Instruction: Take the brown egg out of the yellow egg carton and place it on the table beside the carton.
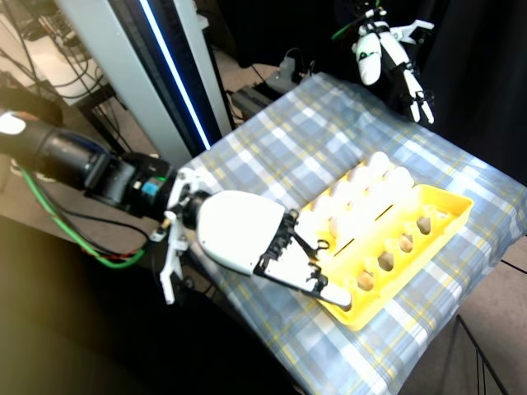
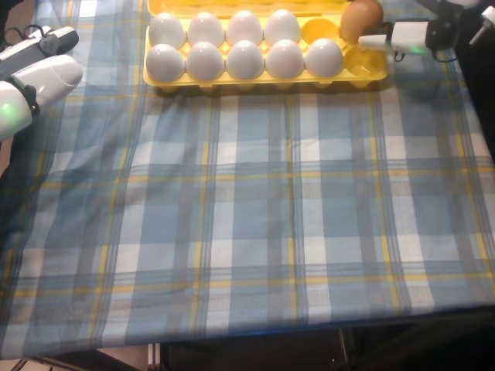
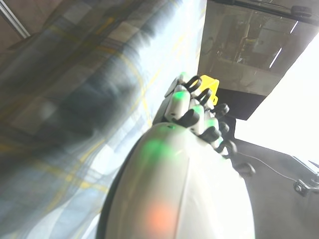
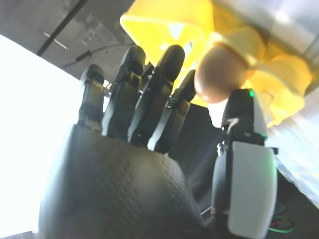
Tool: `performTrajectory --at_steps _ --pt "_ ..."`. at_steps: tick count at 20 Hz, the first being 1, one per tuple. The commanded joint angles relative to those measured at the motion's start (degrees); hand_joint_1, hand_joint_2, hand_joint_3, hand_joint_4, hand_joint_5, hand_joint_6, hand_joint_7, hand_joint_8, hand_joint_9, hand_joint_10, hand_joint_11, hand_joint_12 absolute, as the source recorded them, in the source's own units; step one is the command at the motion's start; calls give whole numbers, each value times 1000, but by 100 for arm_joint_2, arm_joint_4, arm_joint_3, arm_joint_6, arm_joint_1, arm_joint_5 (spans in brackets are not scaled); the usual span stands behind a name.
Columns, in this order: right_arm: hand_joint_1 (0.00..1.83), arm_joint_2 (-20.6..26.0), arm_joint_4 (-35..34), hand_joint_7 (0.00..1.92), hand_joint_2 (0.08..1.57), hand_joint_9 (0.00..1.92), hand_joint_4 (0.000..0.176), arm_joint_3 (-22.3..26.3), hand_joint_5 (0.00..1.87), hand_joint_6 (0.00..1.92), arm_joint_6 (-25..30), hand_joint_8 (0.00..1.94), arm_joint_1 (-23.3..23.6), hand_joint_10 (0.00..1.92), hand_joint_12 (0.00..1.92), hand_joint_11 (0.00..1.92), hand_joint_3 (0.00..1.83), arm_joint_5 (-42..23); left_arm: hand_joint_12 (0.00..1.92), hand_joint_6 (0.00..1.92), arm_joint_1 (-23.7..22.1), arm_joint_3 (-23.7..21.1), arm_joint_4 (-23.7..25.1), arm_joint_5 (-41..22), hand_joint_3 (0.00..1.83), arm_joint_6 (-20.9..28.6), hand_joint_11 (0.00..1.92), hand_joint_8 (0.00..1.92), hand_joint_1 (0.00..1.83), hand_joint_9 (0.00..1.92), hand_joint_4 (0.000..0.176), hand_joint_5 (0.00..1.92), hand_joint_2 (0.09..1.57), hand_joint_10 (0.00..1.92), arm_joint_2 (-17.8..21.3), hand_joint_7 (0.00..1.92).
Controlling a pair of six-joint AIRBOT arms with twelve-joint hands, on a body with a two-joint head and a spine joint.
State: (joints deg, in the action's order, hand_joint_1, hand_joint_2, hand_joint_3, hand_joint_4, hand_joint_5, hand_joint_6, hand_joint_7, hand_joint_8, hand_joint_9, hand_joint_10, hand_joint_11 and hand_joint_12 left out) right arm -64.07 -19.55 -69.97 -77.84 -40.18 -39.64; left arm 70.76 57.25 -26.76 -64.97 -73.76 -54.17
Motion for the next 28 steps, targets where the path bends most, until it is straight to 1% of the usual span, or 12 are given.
performTrajectory --at_steps 1,2,3,5,6,10,11,23,24,26,27,28 --pt "1012 89 159 973 1128 492 146 70 940 1036 -2 0 106 2 0 0 0 -853 0 4 -69 29 54 -670 0 34 0 2 0 0 12 225 1215 0 -19 23" --pt "1016 196 228 975 1128 492 137 213 941 1035 -2 1 111 2 0 0 0 -975 0 3 -69 32 54 -667 1 34 0 2 0 0 12 223 1216 0 -18 23" --pt "1039 306 312 1000 1126 508 85 362 948 1026 -2 6 111 6 0 0 0 -1105 0 2 -69 33 54 -659 0 34 0 1 0 0 13 222 1215 0 -18 22" --pt "1044 477 456 1017 1126 546 72 598 951 1022 -2 11 111 19 0 0 0 -1297 0 4 -69 37 54 -640 2 34 0 3 0 0 10 227 1219 0 -18 27" --pt "1043 564 528 1013 1126 548 74 717 951 1022 -2 9 111 19 0 0 0 -1383 0 6 -69 41 53 -638 1 34 0 4 0 0 6 233 1218 0 -17 29" --pt "996 919 911 1011 1134 558 167 1375 922 1063 -2 3 109 5 0 0 2 -1852 0 4 -70 49 52 -648 2 34 0 5 0 0 9 232 1220 0 -7 36" --pt "991 985 952 987 1136 538 174 1495 918 1070 -2 0 80 0 0 0 2 -1915 0 4 -70 49 52 -651 1 34 0 4 0 0 6 234 1218 0 -5 36" --pt "1009 1141 1467 1119 1116 556 174 2336 957 1007 20 3 -710 0 0 0 2 -2243 0 0 -71 44 47 -657 0 35 0 0 0 0 17 217 1212 0 -1 15" --pt "1025 1039 1433 1096 1119 557 131 2281 957 1010 25 6 -753 0 0 0 1 -2153 0 0 -71 44 44 -658 0 35 0 0 0 0 18 214 1213 0 -1 8" --pt "1035 820 1352 1069 1123 564 99 2141 953 1018 45 0 -811 1 0 0 1 -1973 0 3 -72 44 41 -659 1 41 0 1 0 0 14 220 1216 0 -3 8" --pt "1029 767 1335 1068 1125 570 111 2095 948 1026 97 0 -823 2 0 0 1 -1939 0 3 -72 44 41 -658 0 45 0 0 0 0 17 220 1213 0 -3 7" --pt "1006 708 1333 1061 1129 575 156 2016 934 1045 254 2 -848 2 0 0 1 -1920 0 3 -72 44 41 -658 0 50 0 2 0 0 15 221 1211 0 -3 11"
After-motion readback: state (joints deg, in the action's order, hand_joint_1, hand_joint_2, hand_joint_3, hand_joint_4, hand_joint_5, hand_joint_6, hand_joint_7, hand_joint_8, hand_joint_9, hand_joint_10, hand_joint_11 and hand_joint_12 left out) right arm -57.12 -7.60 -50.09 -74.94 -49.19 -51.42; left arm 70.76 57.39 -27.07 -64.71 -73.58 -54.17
